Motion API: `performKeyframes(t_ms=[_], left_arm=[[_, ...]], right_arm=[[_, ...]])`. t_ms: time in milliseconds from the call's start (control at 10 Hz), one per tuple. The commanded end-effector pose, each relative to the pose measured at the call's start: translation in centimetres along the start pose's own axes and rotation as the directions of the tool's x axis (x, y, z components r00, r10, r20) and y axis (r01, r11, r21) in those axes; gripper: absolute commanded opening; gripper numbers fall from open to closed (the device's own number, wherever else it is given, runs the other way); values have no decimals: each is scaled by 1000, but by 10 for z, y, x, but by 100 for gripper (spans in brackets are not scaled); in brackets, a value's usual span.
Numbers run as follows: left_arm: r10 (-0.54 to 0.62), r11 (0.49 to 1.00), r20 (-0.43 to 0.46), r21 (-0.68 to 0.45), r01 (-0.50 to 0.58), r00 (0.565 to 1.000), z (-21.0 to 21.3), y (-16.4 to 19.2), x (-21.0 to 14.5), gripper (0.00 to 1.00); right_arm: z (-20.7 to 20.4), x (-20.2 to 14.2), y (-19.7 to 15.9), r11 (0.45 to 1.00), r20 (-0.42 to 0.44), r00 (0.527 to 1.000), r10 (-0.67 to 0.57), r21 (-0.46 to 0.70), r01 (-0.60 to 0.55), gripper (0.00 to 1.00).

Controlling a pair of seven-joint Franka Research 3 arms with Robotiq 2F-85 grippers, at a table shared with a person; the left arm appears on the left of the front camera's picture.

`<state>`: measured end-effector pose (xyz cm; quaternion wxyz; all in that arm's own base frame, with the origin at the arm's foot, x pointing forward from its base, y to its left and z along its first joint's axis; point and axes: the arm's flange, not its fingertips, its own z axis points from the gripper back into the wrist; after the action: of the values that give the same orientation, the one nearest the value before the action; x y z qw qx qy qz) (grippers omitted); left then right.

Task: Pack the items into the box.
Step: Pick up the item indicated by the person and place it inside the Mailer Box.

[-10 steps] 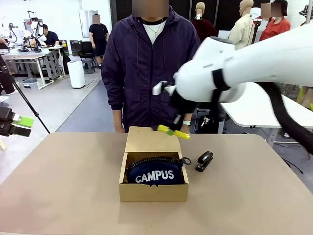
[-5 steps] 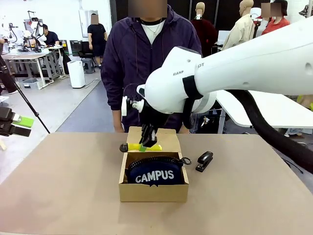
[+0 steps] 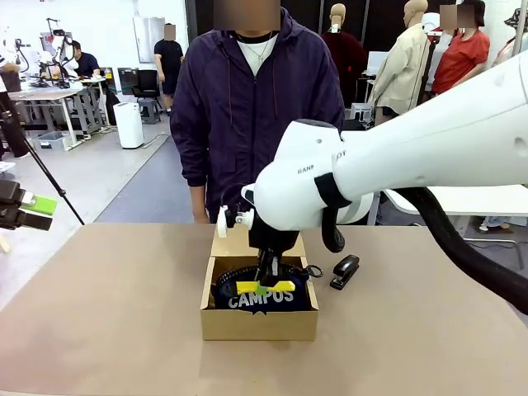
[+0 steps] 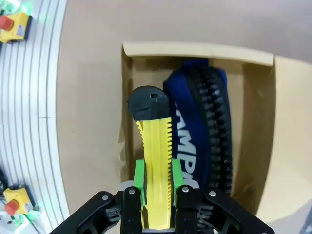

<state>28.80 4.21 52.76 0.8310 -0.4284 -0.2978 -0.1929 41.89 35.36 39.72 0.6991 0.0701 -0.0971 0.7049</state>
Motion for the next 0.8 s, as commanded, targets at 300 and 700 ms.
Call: performKeyframes(t_ms=[300, 700], left_arm=[[-15, 1000, 0, -7, 15, 1000, 2, 1, 0, 100], [-15, 1000, 0, -7, 15, 1000, 2, 1, 0, 100]], right_arm=[[-8, -7, -4, 990, -40, 991, -131, -62, 128, 0], [0, -14, -5, 986, -7, 988, -157, -61, 156, 100]])
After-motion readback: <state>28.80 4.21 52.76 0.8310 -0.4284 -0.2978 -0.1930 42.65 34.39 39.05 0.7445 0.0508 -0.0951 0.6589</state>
